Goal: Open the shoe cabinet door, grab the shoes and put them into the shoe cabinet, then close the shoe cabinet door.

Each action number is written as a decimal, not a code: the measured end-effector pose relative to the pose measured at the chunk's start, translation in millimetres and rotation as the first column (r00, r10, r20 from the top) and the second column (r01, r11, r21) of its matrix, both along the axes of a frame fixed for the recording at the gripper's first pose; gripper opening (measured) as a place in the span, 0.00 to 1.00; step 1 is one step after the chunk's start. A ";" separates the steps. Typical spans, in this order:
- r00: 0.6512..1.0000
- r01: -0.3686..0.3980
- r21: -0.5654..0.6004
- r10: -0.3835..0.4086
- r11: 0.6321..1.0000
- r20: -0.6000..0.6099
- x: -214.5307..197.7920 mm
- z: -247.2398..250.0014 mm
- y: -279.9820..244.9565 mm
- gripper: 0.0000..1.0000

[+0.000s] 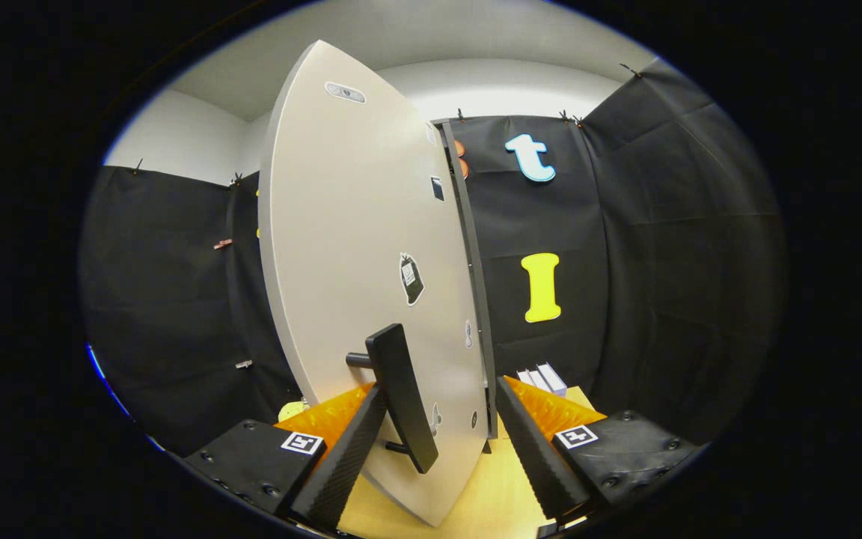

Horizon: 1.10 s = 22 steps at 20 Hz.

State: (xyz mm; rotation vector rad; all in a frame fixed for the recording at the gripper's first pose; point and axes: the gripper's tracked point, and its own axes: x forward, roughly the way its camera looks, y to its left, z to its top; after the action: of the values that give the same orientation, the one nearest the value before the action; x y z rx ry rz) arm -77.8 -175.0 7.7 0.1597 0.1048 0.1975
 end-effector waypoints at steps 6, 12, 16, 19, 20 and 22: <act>0.999 0.033 0.005 -0.033 0.999 -0.004 19.5 -3.8 51.5 0.97; 0.998 0.065 -0.052 -0.064 0.996 0.027 41.4 -5.9 100.9 0.97; 1.000 0.018 -0.035 -0.017 0.999 0.026 47.1 -6.9 146.8 0.97; 0.999 -0.001 -0.054 0.003 0.999 0.048 47.3 -5.0 164.3 1.00; 0.998 -0.005 -0.062 0.009 0.998 0.055 45.8 -3.5 171.6 0.99; 0.997 -0.020 -0.069 0.025 0.997 0.070 45.4 1.0 183.4 0.99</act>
State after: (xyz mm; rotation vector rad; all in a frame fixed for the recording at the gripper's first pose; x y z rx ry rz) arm -32.5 8.5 8.8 0.0831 0.0431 0.2213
